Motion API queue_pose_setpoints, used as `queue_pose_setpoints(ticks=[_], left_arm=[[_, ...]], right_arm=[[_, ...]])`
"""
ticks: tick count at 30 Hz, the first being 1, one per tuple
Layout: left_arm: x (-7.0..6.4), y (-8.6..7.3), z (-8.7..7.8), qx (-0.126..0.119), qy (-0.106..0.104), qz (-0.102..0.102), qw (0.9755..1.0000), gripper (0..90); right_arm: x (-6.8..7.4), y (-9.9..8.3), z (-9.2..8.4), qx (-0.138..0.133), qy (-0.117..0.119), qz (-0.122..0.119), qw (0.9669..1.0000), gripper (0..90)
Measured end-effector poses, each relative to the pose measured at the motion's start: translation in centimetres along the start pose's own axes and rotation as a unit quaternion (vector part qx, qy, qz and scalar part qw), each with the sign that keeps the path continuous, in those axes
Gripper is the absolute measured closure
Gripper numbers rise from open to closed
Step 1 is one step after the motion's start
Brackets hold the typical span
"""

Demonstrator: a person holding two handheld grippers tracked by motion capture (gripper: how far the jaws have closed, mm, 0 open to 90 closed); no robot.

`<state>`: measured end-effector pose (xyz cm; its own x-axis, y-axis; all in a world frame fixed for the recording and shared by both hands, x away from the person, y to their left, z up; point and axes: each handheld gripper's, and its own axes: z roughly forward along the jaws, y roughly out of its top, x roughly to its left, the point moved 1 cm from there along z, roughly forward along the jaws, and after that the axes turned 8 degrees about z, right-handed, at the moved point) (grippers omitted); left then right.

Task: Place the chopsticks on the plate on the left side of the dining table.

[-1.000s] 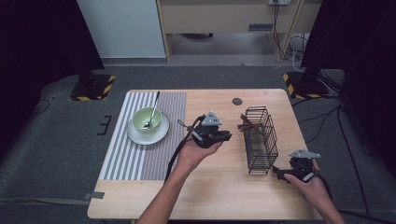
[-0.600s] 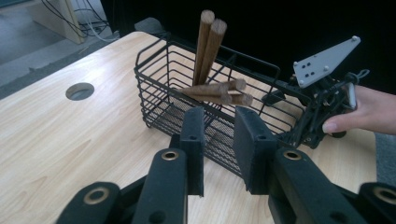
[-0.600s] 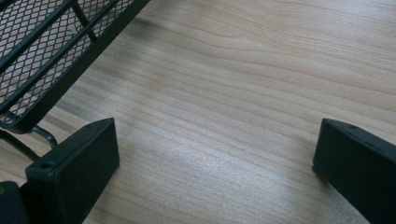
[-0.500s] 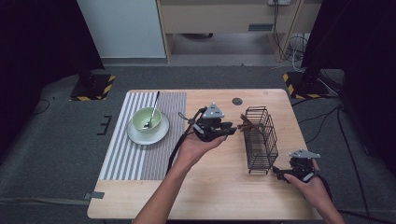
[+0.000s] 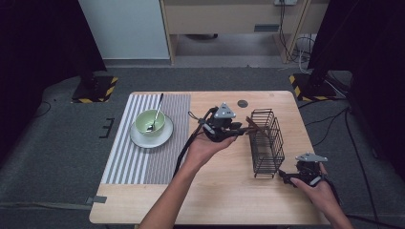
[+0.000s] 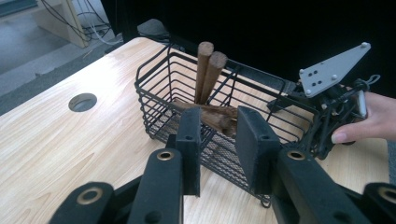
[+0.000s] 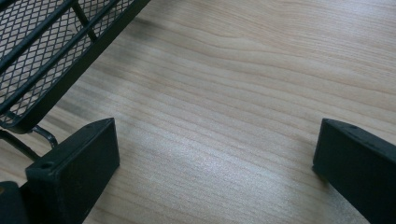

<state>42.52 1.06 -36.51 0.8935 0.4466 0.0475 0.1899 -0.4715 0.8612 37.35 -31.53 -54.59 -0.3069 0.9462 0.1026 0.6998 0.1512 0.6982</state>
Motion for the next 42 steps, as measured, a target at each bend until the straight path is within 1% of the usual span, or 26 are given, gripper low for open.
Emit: queue_pose_setpoints(ticks=[4,10,15,16,19,22,27,29,33,38,42], left_arm=[[0.3,0.1,0.1,-0.001,0.000,-0.005,1.0000,72.0],[0.7,0.0,0.2,0.001,0.009,-0.010,0.9999,72.3],[1.1,0.0,0.4,0.003,0.017,-0.019,0.9997,72.8],[1.1,0.0,0.4,0.006,0.018,-0.018,0.9997,72.7],[1.1,0.3,0.7,0.017,0.027,-0.006,0.9995,72.4],[1.2,0.5,0.9,0.021,0.031,-0.005,0.9993,72.3],[1.5,0.8,1.4,0.027,0.033,-0.006,0.9991,72.7],[1.6,0.7,1.7,0.029,0.032,-0.010,0.9990,72.9],[1.7,0.6,2.1,0.033,0.034,-0.012,0.9988,72.7],[1.8,0.5,2.8,0.039,0.038,-0.009,0.9985,69.5],[2.0,0.4,3.3,0.040,0.039,-0.012,0.9984,67.8]], right_arm=[[0.0,0.0,0.0,0.000,0.001,0.000,1.0000,0.5],[0.0,0.0,0.0,0.000,0.001,0.000,1.0000,0.5],[0.0,0.0,0.0,0.002,0.003,-0.001,1.0000,0.5],[0.0,0.0,0.0,0.002,0.003,-0.001,1.0000,0.5],[0.1,0.0,0.0,0.002,0.003,-0.002,1.0000,0.5],[0.1,0.0,0.0,0.002,0.004,-0.002,1.0000,0.5],[0.1,0.0,0.0,0.002,0.005,-0.003,1.0000,0.5],[0.1,0.0,0.0,0.002,0.005,-0.003,1.0000,0.5],[0.1,0.0,0.0,0.002,0.006,-0.004,1.0000,0.5],[0.1,0.0,0.0,0.002,0.007,-0.004,1.0000,0.5],[0.1,0.0,0.0,0.002,0.007,-0.005,1.0000,0.5]])
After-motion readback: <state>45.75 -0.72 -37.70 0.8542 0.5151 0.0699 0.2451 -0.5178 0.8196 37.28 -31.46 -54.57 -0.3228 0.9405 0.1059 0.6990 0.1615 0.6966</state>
